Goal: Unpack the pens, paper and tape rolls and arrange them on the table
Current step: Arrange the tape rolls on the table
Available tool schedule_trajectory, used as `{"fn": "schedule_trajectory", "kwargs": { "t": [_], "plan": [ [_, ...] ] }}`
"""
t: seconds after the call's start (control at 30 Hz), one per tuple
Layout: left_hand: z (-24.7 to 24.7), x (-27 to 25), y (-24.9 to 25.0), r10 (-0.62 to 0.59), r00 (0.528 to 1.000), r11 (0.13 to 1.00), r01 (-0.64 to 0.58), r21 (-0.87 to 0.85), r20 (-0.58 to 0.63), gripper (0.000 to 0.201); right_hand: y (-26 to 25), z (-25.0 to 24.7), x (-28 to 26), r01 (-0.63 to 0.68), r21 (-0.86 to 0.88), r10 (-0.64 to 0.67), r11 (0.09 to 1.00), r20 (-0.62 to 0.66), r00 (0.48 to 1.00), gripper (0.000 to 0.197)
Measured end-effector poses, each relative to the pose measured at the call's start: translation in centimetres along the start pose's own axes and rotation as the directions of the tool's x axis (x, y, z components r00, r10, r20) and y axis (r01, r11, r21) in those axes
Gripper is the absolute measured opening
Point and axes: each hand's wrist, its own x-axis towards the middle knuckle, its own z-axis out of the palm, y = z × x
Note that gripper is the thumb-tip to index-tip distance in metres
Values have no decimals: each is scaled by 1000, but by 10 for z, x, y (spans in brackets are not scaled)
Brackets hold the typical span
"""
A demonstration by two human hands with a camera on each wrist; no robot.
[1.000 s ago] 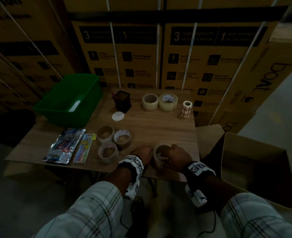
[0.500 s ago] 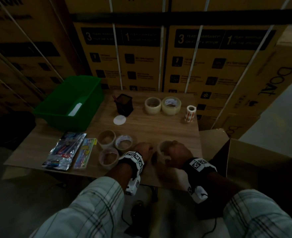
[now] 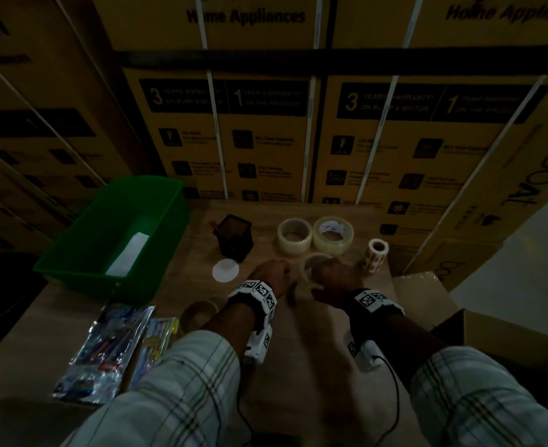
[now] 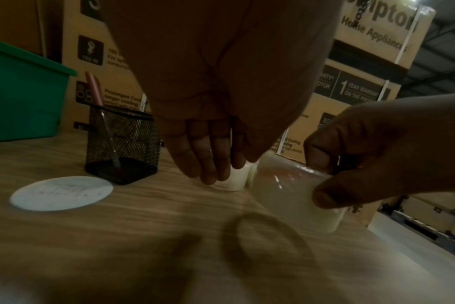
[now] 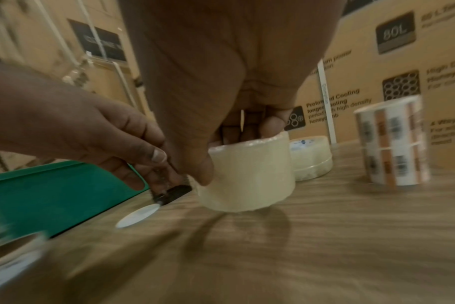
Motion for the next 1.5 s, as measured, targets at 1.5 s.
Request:
{"fn": "schedule_trajectory", "kwargs": {
  "t": [1.5],
  "plan": [
    [12,76,5,119,993,991,-119,-68,0,43,43,8,53,-229,108,243,967,-142,960,45]
  ]
}}
